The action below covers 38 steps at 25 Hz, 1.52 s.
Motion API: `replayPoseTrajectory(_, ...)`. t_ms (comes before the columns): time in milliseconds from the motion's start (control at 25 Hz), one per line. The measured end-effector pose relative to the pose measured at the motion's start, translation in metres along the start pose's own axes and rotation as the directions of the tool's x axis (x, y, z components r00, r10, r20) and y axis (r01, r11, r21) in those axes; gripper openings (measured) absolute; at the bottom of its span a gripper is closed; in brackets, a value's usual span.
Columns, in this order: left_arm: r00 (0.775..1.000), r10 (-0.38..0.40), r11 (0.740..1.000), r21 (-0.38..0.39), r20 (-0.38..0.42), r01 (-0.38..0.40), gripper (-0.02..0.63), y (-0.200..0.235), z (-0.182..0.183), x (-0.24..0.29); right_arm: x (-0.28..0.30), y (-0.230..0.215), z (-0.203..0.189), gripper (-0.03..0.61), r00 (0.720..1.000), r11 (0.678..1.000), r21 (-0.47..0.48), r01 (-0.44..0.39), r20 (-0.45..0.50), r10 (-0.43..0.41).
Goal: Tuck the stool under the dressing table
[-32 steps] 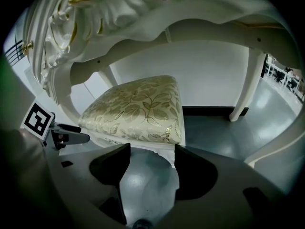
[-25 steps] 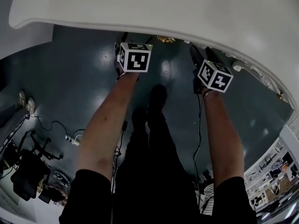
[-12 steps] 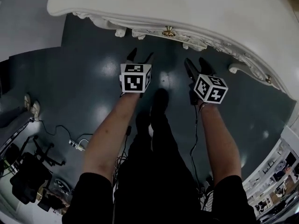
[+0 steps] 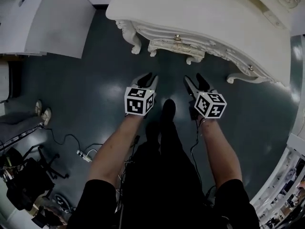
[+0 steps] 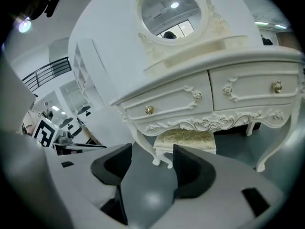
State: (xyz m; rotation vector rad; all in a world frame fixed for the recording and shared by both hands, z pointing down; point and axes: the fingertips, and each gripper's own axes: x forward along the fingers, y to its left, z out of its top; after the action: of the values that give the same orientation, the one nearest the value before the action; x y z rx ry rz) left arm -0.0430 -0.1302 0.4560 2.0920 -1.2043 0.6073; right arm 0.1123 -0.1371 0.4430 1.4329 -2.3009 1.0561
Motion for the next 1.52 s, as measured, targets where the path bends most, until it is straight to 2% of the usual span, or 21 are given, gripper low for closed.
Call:
replayPoseTrajectory(120, 0.998, -0.044, 0.999, 0.023, 0.05, 0.043, 0.067, -0.028, 0.009, -0.057, -0.048, 0.034, 0.005, 0.258, 0.999, 1.0, 0.013, -0.011, 0.048, 0.01)
replayPoseTrajectory(240, 0.993, -0.081, 0.995, 0.065, 0.082, 0.076, 0.056, -0.054, 0.015, -0.115, -0.099, 0.068, 0.008, 0.165, 0.996, 0.999, 0.024, -0.021, 0.084, 0.019)
replayPoseTrajectory(280, 0.992, -0.093, 0.993, 0.082, 0.089, 0.086, 0.052, -0.063, 0.015, -0.134, -0.116, 0.078, 0.009, 0.153, 0.995, 0.999, 0.033, -0.024, 0.096, 0.021)
replayPoseTrajectory(440, 0.986, -0.123, 0.985, 0.136, 0.112, 0.108, 0.033, -0.097, 0.013, -0.209, -0.186, 0.12, 0.019, 0.146, 0.989, 0.998, 0.046, -0.041, 0.147, 0.034)
replayPoseTrajectory(640, 0.973, -0.162, 0.977, 0.168, 0.166, 0.134, 0.012, -0.132, 0.026, -0.275, -0.256, 0.159, 0.046, 0.126, 0.972, 0.998, -0.011, -0.056, 0.226, 0.057)
replayPoseTrajectory(920, 0.943, -0.199, 0.967, 0.207, 0.267, 0.145, 0.006, -0.189, 0.067, -0.334, -0.33, 0.202, 0.077, 0.102, 0.95, 0.985, -0.142, -0.1, 0.282, 0.137)
replayPoseTrajectory(1160, 0.916, -0.215, 0.955, 0.27, 0.338, 0.125, 0.006, -0.248, 0.093, -0.378, -0.389, 0.243, 0.095, 0.069, 0.915, 0.947, -0.271, -0.169, 0.313, 0.253)
replayPoseTrajectory(1400, 0.88, -0.241, 0.948, 0.293, 0.408, 0.124, 0.006, -0.298, 0.11, -0.411, -0.437, 0.27, 0.108, 0.025, 0.868, 0.924, -0.268, -0.272, 0.346, 0.356)
replayPoseTrajectory(1520, 0.871, -0.248, 0.935, 0.339, 0.423, 0.102, 0.006, -0.311, 0.113, -0.42, -0.449, 0.28, 0.114, 0.021, 0.851, 0.915, -0.286, -0.284, 0.364, 0.377)
